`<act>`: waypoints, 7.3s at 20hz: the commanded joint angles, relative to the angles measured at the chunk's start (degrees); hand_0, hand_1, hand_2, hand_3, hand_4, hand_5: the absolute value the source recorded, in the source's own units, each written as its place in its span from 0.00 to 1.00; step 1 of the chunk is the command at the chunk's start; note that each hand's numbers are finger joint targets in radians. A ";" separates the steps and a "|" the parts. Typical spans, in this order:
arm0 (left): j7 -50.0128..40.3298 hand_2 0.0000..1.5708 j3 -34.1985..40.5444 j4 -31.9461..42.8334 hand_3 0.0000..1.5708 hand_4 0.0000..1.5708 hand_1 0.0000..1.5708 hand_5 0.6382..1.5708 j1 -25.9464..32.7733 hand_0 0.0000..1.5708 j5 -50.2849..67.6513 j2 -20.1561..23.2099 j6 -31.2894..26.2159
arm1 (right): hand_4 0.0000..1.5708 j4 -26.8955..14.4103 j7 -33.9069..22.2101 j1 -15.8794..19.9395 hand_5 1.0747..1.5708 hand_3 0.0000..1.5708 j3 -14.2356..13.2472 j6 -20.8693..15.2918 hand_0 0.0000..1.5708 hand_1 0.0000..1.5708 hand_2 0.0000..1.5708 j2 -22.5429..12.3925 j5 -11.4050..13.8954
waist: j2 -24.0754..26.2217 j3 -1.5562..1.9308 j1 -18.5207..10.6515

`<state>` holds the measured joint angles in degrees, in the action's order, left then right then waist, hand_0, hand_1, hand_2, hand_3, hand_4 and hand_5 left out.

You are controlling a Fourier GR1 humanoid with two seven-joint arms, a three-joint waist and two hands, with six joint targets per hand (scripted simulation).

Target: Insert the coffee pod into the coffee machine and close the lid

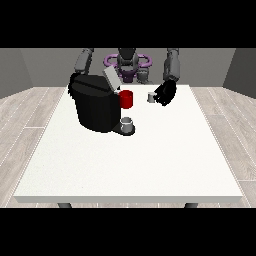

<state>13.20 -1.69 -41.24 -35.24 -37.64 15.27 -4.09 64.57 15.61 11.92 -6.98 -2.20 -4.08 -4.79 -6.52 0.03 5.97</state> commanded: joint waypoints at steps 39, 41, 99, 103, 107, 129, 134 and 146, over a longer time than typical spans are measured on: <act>-16.42 0.92 12.11 -4.26 0.88 0.39 0.89 1.00 -27.24 0.89 7.06 2.57 -8.03 | 0.00 -2.80 6.65 7.87 1.00 0.00 0.79 9.24 0.00 0.00 0.00 -3.65 -1.20 | -9.01 -0.01 6.54; -17.08 0.93 12.61 -3.94 0.88 0.38 0.93 1.00 -26.04 0.93 8.27 0.00 -6.86 | 0.10 -3.65 6.79 6.04 1.00 0.00 2.47 8.03 0.00 0.00 0.00 -1.68 0.27 | -7.32 -0.01 6.12; 9.85 0.00 19.78 -0.88 0.00 0.21 0.00 1.00 24.11 0.00 26.58 -9.09 -17.91 | 0.18 9.16 -0.72 -11.44 1.00 0.00 13.56 7.84 0.00 0.00 0.00 3.86 6.76 | 29.62 -0.12 -1.84; 10.42 0.00 20.18 -2.10 0.00 0.20 0.00 1.00 24.31 0.00 27.10 -7.43 -17.96 | 0.07 16.85 -2.31 -8.11 1.00 0.00 17.35 3.37 0.00 0.00 0.00 4.03 7.29 | 27.04 -0.07 -1.93; 11.04 0.00 18.84 -5.80 0.00 0.22 0.00 1.00 25.97 0.00 27.65 -9.36 -16.77 | 0.16 26.26 -7.89 -8.56 1.00 0.00 18.47 2.54 0.00 0.00 0.00 2.52 7.98 | 24.97 -0.04 -2.40; 12.76 0.00 9.33 -26.50 0.00 0.24 0.00 1.00 30.89 0.00 31.15 -11.17 -20.64 | 0.21 14.44 -11.79 12.87 1.00 0.00 8.30 -8.23 0.00 0.00 0.00 0.77 14.00 | 7.01 -0.02 -13.93; 15.38 0.00 10.25 -26.90 0.00 0.22 0.00 1.00 32.10 0.00 32.41 -9.70 -20.96 | 0.23 9.83 -10.52 16.45 1.00 0.00 6.47 -10.53 0.00 0.00 0.00 1.40 15.14 | 4.66 -0.04 -13.66; 20.05 0.00 11.01 -23.11 0.00 0.23 0.00 1.00 29.04 0.00 31.58 -7.69 -18.99 | 0.28 1.16 -5.93 23.15 1.00 0.00 3.26 -7.96 0.00 0.00 0.00 0.09 12.52 | -0.63 -0.05 -12.30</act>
<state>28.24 9.76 -67.83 -5.89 -3.68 7.10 -24.38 67.92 11.02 31.56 -3.24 -11.23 -3.77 8.41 -4.80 -0.31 -7.16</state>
